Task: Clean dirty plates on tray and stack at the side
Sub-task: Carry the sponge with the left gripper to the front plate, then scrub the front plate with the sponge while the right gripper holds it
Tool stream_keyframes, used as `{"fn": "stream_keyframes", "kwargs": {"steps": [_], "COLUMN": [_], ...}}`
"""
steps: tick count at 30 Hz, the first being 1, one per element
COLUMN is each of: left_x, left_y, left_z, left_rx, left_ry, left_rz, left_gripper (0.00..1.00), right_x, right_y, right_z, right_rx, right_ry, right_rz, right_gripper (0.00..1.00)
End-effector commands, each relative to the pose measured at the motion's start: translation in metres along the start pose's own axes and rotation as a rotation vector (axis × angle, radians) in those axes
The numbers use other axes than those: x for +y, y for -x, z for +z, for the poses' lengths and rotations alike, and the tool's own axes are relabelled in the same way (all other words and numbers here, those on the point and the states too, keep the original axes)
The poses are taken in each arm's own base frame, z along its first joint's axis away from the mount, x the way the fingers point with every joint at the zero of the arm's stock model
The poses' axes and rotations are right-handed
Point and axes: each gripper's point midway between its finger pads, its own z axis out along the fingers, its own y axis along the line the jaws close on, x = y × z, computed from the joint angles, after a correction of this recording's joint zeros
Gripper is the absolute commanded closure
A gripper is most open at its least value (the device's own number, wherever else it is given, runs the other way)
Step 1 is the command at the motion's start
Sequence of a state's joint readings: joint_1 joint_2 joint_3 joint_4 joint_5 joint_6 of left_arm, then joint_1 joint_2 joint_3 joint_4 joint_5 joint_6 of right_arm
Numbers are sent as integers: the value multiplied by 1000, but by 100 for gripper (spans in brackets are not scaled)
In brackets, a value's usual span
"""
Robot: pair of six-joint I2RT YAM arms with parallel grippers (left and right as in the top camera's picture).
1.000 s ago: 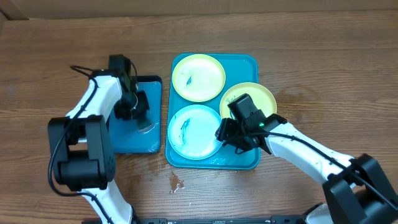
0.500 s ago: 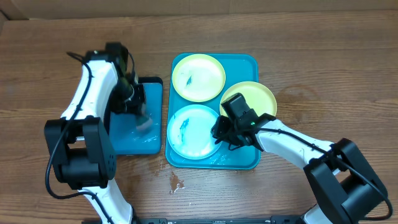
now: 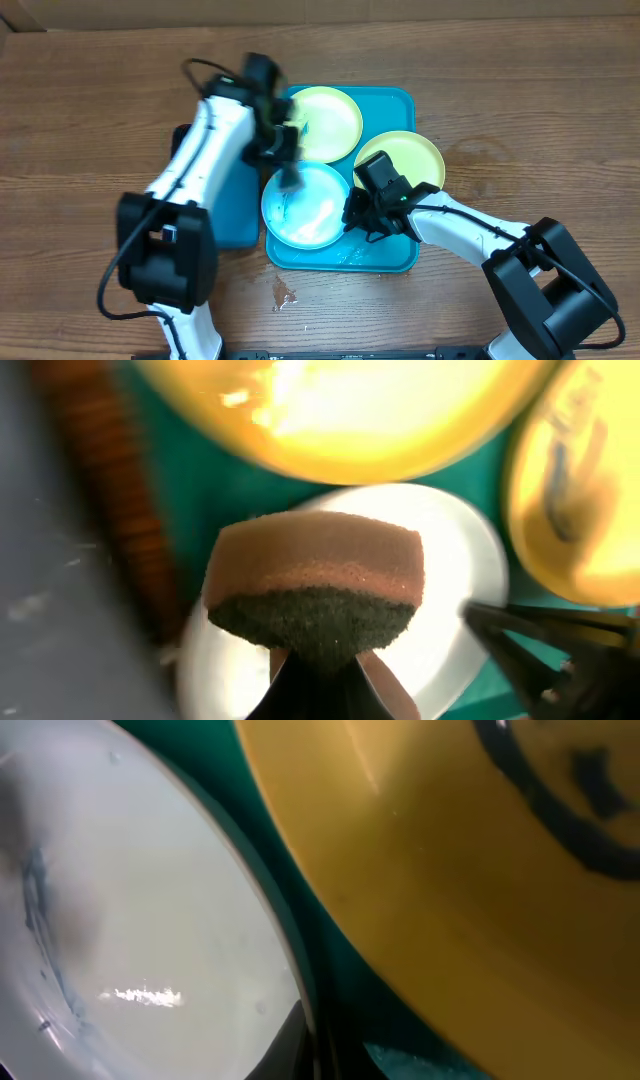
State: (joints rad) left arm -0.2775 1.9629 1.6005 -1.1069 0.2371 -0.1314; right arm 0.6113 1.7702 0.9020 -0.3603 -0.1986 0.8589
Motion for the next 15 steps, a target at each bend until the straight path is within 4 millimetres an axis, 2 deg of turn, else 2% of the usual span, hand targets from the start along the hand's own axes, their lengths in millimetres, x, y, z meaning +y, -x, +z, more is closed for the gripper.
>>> {"fn": "stream_keyframes", "kwargs": {"steps": [1,4,6,10,12,15], "left_x": [-30,-38,-28,13,36,60], "left_y": [-17,-25,-29,-30,-29,-24], "left_z": [16,38,52,70,69,60], "left_rx": [24,24,21,5,-4,-30], "left_ry": [-34,-16,26,182,291,425], "left_rz": [44,78,53,11,3,-1], "left_gripper": [96,96,96,96,96,96], "right_x": [-34,-36,-37,-36,-35,-35], "right_y": [-7,-8,-9,-13,-15,-16], "right_z": [8,8,7,5,3,1], "right_rx": [-10,-7,-2,22,36,47], "right_ry": [-141,-150,-156,-165,-171,-180], "right_rz": [97,101,103,107,109,112], "right_gripper": [96,96,96,96,96,96]}}
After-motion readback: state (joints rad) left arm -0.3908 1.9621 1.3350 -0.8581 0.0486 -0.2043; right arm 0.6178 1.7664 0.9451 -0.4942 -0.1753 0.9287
